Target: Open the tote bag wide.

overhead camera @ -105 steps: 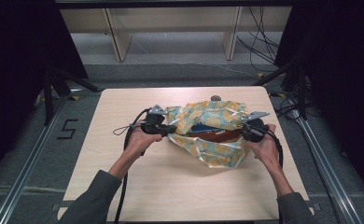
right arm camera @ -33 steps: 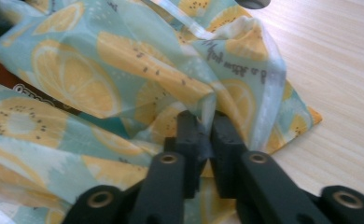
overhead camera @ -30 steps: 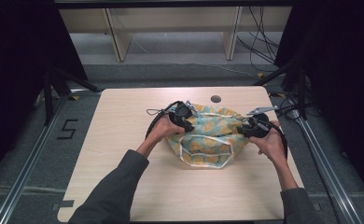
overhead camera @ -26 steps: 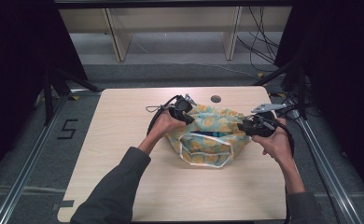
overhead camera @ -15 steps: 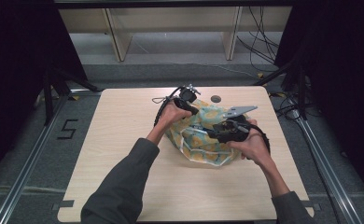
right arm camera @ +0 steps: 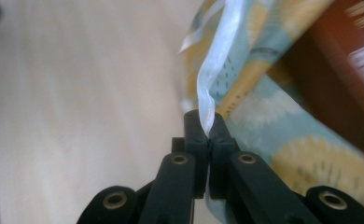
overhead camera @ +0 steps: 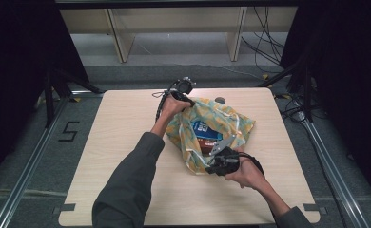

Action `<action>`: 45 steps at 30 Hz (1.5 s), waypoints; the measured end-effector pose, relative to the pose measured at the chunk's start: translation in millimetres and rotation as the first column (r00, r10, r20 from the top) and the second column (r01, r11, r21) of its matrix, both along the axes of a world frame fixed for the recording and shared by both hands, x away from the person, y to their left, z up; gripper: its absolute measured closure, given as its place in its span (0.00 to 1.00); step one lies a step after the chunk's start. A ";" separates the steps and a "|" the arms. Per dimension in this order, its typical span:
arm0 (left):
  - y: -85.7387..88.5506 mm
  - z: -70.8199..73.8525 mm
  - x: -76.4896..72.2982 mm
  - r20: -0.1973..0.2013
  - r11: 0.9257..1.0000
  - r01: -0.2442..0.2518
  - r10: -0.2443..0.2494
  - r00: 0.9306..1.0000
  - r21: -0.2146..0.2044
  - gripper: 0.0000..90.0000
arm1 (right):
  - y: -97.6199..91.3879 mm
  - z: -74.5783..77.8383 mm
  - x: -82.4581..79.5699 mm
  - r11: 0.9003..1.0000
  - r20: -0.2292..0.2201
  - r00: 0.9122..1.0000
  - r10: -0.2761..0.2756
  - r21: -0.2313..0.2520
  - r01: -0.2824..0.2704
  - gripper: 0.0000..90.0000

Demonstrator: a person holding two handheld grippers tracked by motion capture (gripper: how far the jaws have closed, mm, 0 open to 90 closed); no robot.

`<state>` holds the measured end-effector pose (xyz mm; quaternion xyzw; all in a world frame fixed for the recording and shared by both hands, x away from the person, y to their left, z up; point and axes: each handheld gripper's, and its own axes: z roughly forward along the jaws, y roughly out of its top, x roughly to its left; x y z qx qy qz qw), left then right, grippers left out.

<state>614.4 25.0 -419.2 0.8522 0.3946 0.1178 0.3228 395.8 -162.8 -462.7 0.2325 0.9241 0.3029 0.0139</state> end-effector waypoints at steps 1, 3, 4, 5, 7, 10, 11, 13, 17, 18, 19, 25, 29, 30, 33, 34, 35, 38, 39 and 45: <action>3.7 -1.1 4.5 0.010 1.000 -0.017 0.017 1.000 0.003 0.99 | 0.0 0.0 0.0 1.000 0.000 1.000 0.000 0.000 0.000 1.00; 7.6 -6.8 7.2 0.008 1.000 -0.030 0.030 1.000 0.005 0.99 | 0.9 -6.3 -7.4 1.000 -0.019 1.000 0.015 -0.018 -0.015 1.00; 8.2 -12.8 6.5 -0.008 1.000 -0.027 0.027 1.000 -0.005 0.98 | 1.2 -7.2 -8.8 1.000 -0.021 1.000 0.010 -0.022 -0.011 0.96; 8.2 -12.8 6.5 -0.008 1.000 -0.027 0.027 1.000 -0.005 0.98 | 1.2 -7.2 -8.8 1.000 -0.021 1.000 0.010 -0.022 -0.011 0.96; 5.2 -14.4 1.6 -0.004 1.000 0.014 -0.014 1.000 -0.004 0.96 | -2.9 11.4 -4.0 0.998 0.032 0.999 -0.034 0.055 0.032 0.78; -0.6 -10.1 -5.1 0.009 0.998 0.055 -0.055 0.998 -0.007 0.92 | -14.0 45.1 3.6 0.985 0.118 0.988 -0.095 0.157 0.076 0.70; -0.6 -10.1 -5.1 0.009 0.998 0.055 -0.055 0.998 -0.007 0.91 | -14.0 45.1 3.6 0.985 0.118 0.988 -0.095 0.157 0.076 0.70; -3.9 -6.4 -8.2 0.017 0.998 0.067 -0.066 0.998 -0.013 0.89 | -21.3 65.4 12.1 0.963 0.179 0.971 -0.159 0.244 0.113 0.66; -5.9 0.1 -9.7 0.024 0.997 0.082 -0.082 0.996 -0.003 0.88 | -26.6 77.6 41.4 0.953 0.291 0.911 -0.293 0.160 0.256 0.59; -6.1 0.1 -9.7 0.025 0.997 0.079 -0.079 0.997 -0.004 0.87 | -26.7 75.6 50.4 0.948 0.309 0.897 -0.317 0.122 0.294 0.56; -6.5 -1.4 -9.4 0.029 0.998 0.065 -0.064 0.998 -0.020 0.87 | -28.7 66.8 69.7 0.927 0.320 0.872 -0.371 0.070 0.369 0.49; -1.4 -4.7 -8.9 0.023 0.997 0.073 -0.072 0.997 -0.010 0.87 | -52.0 41.9 111.2 0.882 0.346 0.836 -0.425 -0.048 0.468 0.97; -1.3 -9.5 -10.8 0.020 0.998 0.060 -0.060 0.998 -0.027 0.86 | -65.7 29.5 125.8 0.858 0.338 0.825 -0.453 -0.086 0.507 1.00; -0.8 -10.5 -11.1 0.019 0.997 0.068 -0.067 0.998 -0.021 0.86 | -69.1 25.2 128.3 0.848 0.336 0.819 -0.466 -0.095 0.521 1.00; 0.1 -13.1 -11.7 0.016 0.998 0.065 -0.065 0.998 -0.021 0.83 | -81.0 18.5 127.2 0.838 0.303 0.808 -0.506 -0.052 0.544 0.97; 0.6 -13.5 -11.5 0.017 0.998 0.065 -0.065 0.998 -0.019 0.83 | -81.0 18.5 127.2 0.838 0.303 0.808 -0.506 -0.052 0.544 0.97; -0.3 -14.3 -11.6 0.018 0.998 0.048 -0.047 0.999 -0.033 0.81 | -82.7 21.0 124.1 0.841 0.310 0.805 -0.506 -0.029 0.540 0.94; 1.2 -5.0 -16.4 0.020 0.997 0.050 -0.049 0.999 -0.063 0.66 | -88.2 44.6 106.5 0.845 0.313 0.794 -0.522 0.061 0.531 0.86; 1.2 -5.0 -16.4 0.020 0.997 0.050 -0.049 0.999 -0.063 0.61 | -88.2 44.6 106.5 0.845 0.313 0.794 -0.522 0.061 0.531 0.86; 10.1 21.3 -32.5 -0.005 0.994 0.054 -0.055 0.998 -0.094 0.45 | -103.6 55.5 84.5 0.847 0.288 0.799 -0.529 0.117 0.519 0.76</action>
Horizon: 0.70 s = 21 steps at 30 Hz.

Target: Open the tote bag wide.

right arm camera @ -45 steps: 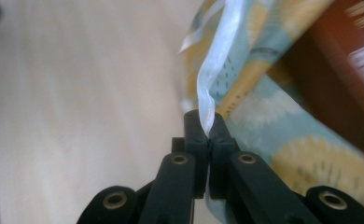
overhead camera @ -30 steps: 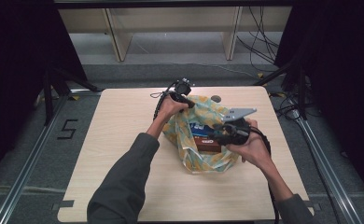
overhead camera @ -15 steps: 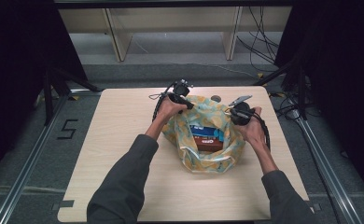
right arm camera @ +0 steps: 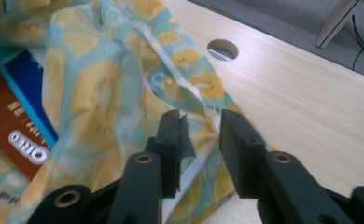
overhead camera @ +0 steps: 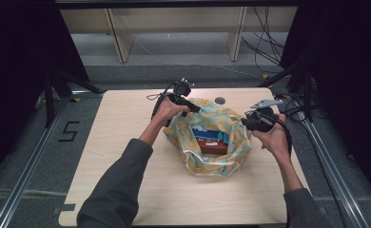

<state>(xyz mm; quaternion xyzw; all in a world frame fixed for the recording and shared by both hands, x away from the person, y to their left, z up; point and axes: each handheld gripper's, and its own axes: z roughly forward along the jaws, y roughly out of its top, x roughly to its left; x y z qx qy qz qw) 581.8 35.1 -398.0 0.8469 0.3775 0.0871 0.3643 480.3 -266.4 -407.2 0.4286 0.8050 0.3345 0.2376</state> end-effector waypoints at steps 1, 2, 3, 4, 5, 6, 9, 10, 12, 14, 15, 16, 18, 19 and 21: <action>2.1 4.3 -3.2 0.005 1.000 -0.005 0.005 1.000 -0.016 0.41 | -5.0 -3.7 -7.7 1.000 0.013 1.000 -0.002 0.026 0.001 0.75; 3.6 8.2 -6.7 0.010 0.999 -0.020 0.020 1.000 -0.040 0.41 | -5.0 -3.7 -7.7 1.000 0.013 1.000 -0.002 0.026 0.001 0.75; 6.7 12.9 -10.2 0.018 0.999 -0.016 0.017 1.000 -0.035 0.38 | -9.4 -5.1 -12.2 0.999 0.007 1.000 0.011 0.033 -0.011 0.70; 8.7 16.7 -14.6 0.021 0.999 -0.024 0.025 0.999 -0.045 0.38 | -9.4 -5.1 -12.2 0.999 0.007 1.000 0.011 0.033 -0.011 0.70; 11.1 20.2 -19.6 0.029 0.999 -0.020 0.022 0.999 -0.049 0.38 | -11.2 -5.1 -15.6 0.999 -0.005 1.000 0.003 0.045 -0.002 0.68; 15.8 26.2 -29.1 0.044 0.999 -0.008 0.010 0.999 -0.046 0.37 | -14.5 -4.9 -22.0 0.998 -0.015 1.000 -0.002 0.067 0.003 0.65; 23.1 31.9 -47.0 0.059 0.999 -0.003 0.006 0.998 -0.049 0.35 | -22.0 -6.3 -28.7 0.997 -0.007 1.000 0.015 0.070 -0.014 0.61; 23.1 31.9 -47.0 0.059 0.999 -0.003 0.006 0.998 -0.049 0.34 | -22.0 -6.3 -28.7 0.997 -0.007 1.000 0.015 0.070 -0.014 0.61; 27.7 33.5 -61.1 0.075 0.998 0.007 -0.003 0.997 -0.055 0.33 | -24.1 -7.9 -33.2 0.996 0.009 1.000 -0.004 0.090 0.003 0.57; 31.7 33.5 -74.0 0.085 0.999 0.011 -0.007 0.996 -0.046 0.32 | -24.9 -6.9 -39.0 0.995 -0.019 1.000 -0.013 0.097 0.015 0.54; 35.3 32.3 -85.6 0.104 0.999 0.008 -0.003 0.995 -0.046 0.30 | -26.2 -7.2 -44.6 0.995 -0.022 1.000 -0.010 0.094 0.012 0.52; 35.3 32.3 -85.6 0.104 0.999 0.008 -0.003 0.995 -0.046 0.30 | -26.2 -7.2 -44.6 0.995 -0.022 1.000 -0.010 0.094 0.012 0.52; 38.6 30.2 -99.0 0.109 0.998 0.009 -0.003 0.994 -0.057 0.27 | -29.8 -7.0 -51.0 0.995 -0.008 1.000 -0.010 0.096 0.011 0.50; 40.6 29.1 -105.6 0.115 0.998 0.014 -0.007 0.993 -0.063 0.26 | -29.8 -7.0 -51.0 0.995 -0.008 1.000 -0.010 0.096 0.011 0.50; 45.3 25.1 -121.2 0.126 0.997 0.011 -0.002 0.992 -0.072 0.24 | -31.9 -9.1 -58.1 0.994 0.016 1.000 -0.015 0.110 0.013 0.49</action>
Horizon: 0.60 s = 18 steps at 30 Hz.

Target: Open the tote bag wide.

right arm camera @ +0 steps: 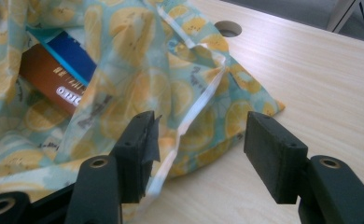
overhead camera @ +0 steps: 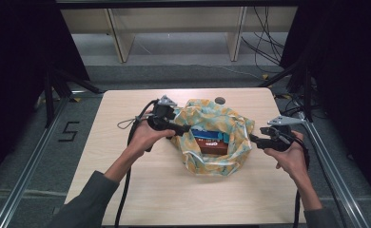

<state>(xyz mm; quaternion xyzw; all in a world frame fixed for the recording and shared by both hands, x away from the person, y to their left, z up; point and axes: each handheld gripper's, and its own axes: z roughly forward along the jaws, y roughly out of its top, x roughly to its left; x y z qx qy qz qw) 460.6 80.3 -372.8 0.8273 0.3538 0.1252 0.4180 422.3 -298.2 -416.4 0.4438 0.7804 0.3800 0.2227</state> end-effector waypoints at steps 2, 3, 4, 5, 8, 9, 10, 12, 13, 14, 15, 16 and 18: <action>7.2 -8.0 -17.4 -0.007 1.000 0.002 -0.002 1.000 -0.015 0.22 | -0.8 -1.4 -4.6 1.000 -0.005 1.000 0.011 -0.017 -0.011 0.48; 7.2 -8.0 -17.4 -0.007 1.000 0.002 -0.002 1.000 -0.015 0.22 | -0.8 -1.4 -4.6 1.000 -0.005 1.000 0.011 -0.017 -0.011 0.48; 11.5 -11.9 -25.1 -0.007 1.000 0.001 -0.001 1.000 -0.023 0.22 | -0.4 -1.8 -7.7 1.000 -0.022 1.000 0.009 -0.016 -0.009 0.48; 14.9 -14.9 -31.1 -0.004 1.000 -0.005 0.005 1.000 -0.025 0.21 | -0.9 -4.3 -10.1 0.999 -0.003 1.000 0.015 -0.028 -0.015 0.48; 24.4 -22.7 -46.5 -0.005 0.999 -0.015 0.015 1.000 -0.045 0.20 | -0.1 -6.6 -18.3 1.000 -0.023 1.000 0.006 0.002 -0.006 0.47; 27.8 -25.6 -51.9 0.002 0.999 -0.023 0.023 1.000 -0.046 0.20 | -0.1 -6.6 -18.3 1.000 -0.023 1.000 0.006 0.002 -0.006 0.47; 31.7 -29.8 -58.8 0.000 0.998 -0.033 0.033 0.999 -0.056 0.20 | -2.3 -7.3 -19.2 1.000 -0.011 1.000 0.017 -0.015 -0.017 0.47; 36.9 -36.9 -68.7 -0.005 0.997 -0.039 0.038 0.999 -0.066 0.19 | -3.4 -7.9 -24.1 1.000 -0.029 0.999 0.016 0.006 -0.016 0.46; 41.6 -42.3 -77.1 0.006 0.996 -0.059 0.060 0.998 -0.061 0.19 | -4.5 -9.5 -28.1 0.999 -0.045 0.999 0.028 0.020 -0.027 0.46; 41.6 -42.3 -77.1 0.006 0.996 -0.059 0.060 0.998 -0.061 0.18 | -4.9 -10.4 -29.3 0.999 -0.041 0.999 0.028 0.021 -0.027 0.46; 42.0 -45.3 -82.2 0.014 0.993 -0.096 0.097 0.995 -0.075 0.18 | -4.9 -10.4 -29.3 0.999 -0.041 0.999 0.028 0.021 -0.027 0.46; 44.1 -47.6 -87.6 0.026 0.995 -0.084 0.085 0.996 -0.055 0.17 | -4.8 -11.7 -31.9 1.000 -0.031 0.999 0.020 0.021 -0.019 0.46; 45.5 -53.3 -99.6 0.027 0.994 -0.080 0.082 0.996 -0.075 0.17 | -4.4 -15.2 -40.1 0.999 -0.044 0.998 0.033 0.036 -0.032 0.45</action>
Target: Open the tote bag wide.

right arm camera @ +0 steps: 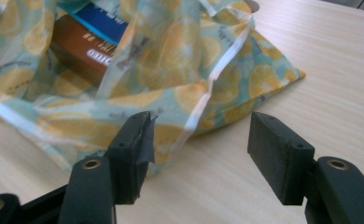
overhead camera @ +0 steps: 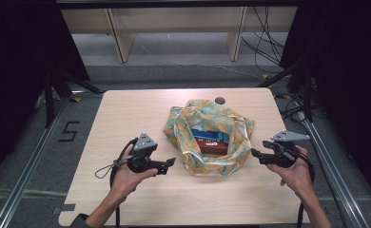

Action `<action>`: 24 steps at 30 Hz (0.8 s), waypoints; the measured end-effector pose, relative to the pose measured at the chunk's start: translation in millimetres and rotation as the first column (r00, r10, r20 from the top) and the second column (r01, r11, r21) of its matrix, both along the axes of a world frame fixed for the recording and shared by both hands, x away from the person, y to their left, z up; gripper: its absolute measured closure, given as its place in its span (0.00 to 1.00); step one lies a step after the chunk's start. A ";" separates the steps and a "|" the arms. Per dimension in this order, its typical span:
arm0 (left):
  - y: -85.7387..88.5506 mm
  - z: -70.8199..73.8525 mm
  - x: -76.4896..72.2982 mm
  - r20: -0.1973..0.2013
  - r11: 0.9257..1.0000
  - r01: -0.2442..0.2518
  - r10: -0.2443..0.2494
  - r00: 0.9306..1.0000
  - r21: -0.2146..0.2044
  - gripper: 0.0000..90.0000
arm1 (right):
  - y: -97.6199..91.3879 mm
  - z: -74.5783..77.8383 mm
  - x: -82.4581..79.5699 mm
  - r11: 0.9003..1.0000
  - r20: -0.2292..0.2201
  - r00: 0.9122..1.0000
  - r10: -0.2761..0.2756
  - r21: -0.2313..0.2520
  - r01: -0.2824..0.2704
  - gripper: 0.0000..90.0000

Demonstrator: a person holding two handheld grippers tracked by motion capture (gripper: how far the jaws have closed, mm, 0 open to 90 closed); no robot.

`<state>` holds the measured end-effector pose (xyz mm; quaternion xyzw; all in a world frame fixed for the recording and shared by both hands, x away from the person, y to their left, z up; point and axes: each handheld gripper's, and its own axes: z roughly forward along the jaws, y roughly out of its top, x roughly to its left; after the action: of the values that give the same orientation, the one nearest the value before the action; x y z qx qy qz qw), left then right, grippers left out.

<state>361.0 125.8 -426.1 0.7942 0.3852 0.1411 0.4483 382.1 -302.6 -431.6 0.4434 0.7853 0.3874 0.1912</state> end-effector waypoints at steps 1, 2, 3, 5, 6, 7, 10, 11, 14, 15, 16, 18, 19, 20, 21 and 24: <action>0.0 -2.1 -3.8 0.005 1.000 -0.002 0.002 1.000 -0.006 0.17 | -0.3 -0.6 -2.0 1.000 -0.011 1.000 0.011 -0.004 -0.011 0.45; 0.0 -2.1 -3.8 0.005 1.000 -0.002 0.002 1.000 -0.006 0.17 | 0.1 -1.8 -5.2 1.000 -0.016 1.000 0.011 -0.003 -0.011 0.44; 2.3 -3.4 -7.3 0.010 1.000 0.003 -0.003 1.000 0.021 0.17 | 0.1 -1.8 -5.2 1.000 -0.016 1.000 0.011 -0.003 -0.011 0.44; 3.1 -8.8 -16.3 0.033 0.999 -0.006 0.005 0.999 0.040 0.17 | 0.7 -4.6 -13.3 1.000 -0.004 1.000 -0.001 -0.018 0.001 0.43; 5.0 -11.5 -19.1 0.030 0.999 0.003 -0.004 1.000 0.035 0.17 | 3.1 -6.2 -18.7 1.000 -0.021 1.000 -0.016 0.003 0.016 0.43; 6.9 -14.3 -22.0 0.028 0.999 0.004 -0.005 1.000 0.034 0.17 | 1.5 -8.3 -19.9 1.000 -0.010 1.000 0.012 -0.005 -0.012 0.43; 11.3 -23.9 -29.2 0.039 0.998 0.001 -0.004 0.999 0.064 0.17 | 5.1 -16.5 -36.3 1.000 -0.025 1.000 0.003 0.007 -0.003 0.43; 12.7 -27.4 -31.5 0.040 0.998 -0.001 -0.001 0.999 0.065 0.17 | 5.1 -16.5 -36.3 1.000 -0.025 1.000 0.003 0.007 -0.003 0.43; 16.6 -41.6 -37.9 0.024 0.999 -0.005 0.004 1.000 0.038 0.17 | 7.9 -29.5 -46.4 0.999 -0.038 0.998 0.045 0.008 -0.045 0.42; 17.9 -43.3 -38.7 0.028 0.999 -0.002 0.000 1.000 0.052 0.17 | 11.0 -33.2 -52.3 0.999 -0.062 0.998 0.024 0.034 -0.022 0.41; 18.7 -46.6 -40.8 0.032 0.998 -0.011 0.009 0.999 0.057 0.17 | 8.3 -35.2 -51.6 0.998 -0.053 0.997 0.060 0.011 -0.059 0.41; 19.9 -48.7 -42.1 0.029 0.997 -0.007 0.005 1.000 0.072 0.17 | 8.7 -38.3 -55.0 0.998 -0.061 0.996 0.064 0.014 -0.063 0.41; 19.4 -51.0 -43.7 0.022 0.998 -0.015 0.013 1.000 0.068 0.17 | 8.3 -40.0 -57.3 0.998 -0.068 0.995 0.068 0.014 -0.067 0.41; 18.0 -58.2 -46.0 0.016 0.999 -0.019 0.018 1.000 0.047 0.17 | 9.8 -42.8 -63.3 0.999 -0.078 0.996 0.033 0.035 -0.031 0.41; 18.0 -58.2 -46.0 0.016 0.999 -0.019 0.018 1.000 0.047 0.17 | 9.8 -42.8 -63.3 0.999 -0.078 0.996 0.033 0.035 -0.031 0.41; 16.2 -67.4 -48.9 -0.019 0.999 -0.008 0.008 1.000 0.046 0.17 | 5.6 -47.9 -67.0 0.999 -0.075 0.996 0.050 0.010 -0.050 0.40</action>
<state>312.1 142.0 -493.5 0.8040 0.3894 0.1439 0.4257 315.1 -297.0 -479.5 0.4387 0.8012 0.3784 0.1498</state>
